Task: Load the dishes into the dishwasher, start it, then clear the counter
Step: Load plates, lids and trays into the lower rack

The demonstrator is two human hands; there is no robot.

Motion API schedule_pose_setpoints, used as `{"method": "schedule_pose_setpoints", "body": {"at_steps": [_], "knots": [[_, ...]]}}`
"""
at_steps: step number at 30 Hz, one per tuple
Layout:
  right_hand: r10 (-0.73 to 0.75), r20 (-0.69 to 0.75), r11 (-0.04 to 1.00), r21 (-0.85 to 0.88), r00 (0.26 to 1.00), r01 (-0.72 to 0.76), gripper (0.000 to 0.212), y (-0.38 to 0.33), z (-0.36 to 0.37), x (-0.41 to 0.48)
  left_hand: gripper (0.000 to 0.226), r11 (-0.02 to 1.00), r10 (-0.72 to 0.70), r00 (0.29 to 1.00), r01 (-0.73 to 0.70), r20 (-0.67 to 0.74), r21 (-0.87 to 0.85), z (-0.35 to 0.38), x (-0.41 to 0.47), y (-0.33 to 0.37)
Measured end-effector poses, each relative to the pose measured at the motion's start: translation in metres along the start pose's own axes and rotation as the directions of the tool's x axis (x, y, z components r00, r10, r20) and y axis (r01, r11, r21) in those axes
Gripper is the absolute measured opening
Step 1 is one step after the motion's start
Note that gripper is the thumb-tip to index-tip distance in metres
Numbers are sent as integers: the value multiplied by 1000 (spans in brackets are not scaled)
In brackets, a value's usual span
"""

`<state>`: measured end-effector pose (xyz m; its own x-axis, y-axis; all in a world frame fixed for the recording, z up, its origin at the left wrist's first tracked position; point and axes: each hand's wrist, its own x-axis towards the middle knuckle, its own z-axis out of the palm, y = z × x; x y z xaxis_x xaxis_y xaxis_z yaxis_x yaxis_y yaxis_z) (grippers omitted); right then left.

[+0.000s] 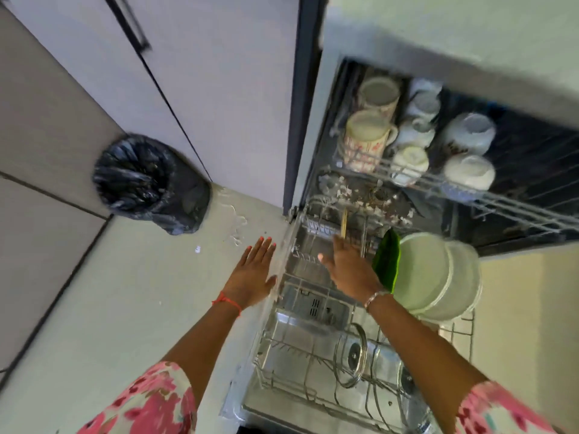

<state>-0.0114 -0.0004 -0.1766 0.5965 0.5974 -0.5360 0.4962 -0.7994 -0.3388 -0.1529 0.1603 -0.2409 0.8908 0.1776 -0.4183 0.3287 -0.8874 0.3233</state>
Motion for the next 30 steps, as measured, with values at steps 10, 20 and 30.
{"method": "schedule_pose_setpoints", "body": {"at_steps": [10, 20, 30], "knots": [[-209, -50, 974, -104, 977, 203, 56, -160, -98, -110, 72, 996, -89, 969, 90, -231, -7, -200, -157, -21], [-423, -205, 896, -244, 883, 372, 74, -377, -141, -83, 95, 982, -170, 845, 190, -506, -13, -344, -231, -168], [-533, -274, 836, -315, 801, 449, 55, -579, -190, 4, 76, 966, -232, 718, 247, -656, -72, -472, -251, -355]]}}
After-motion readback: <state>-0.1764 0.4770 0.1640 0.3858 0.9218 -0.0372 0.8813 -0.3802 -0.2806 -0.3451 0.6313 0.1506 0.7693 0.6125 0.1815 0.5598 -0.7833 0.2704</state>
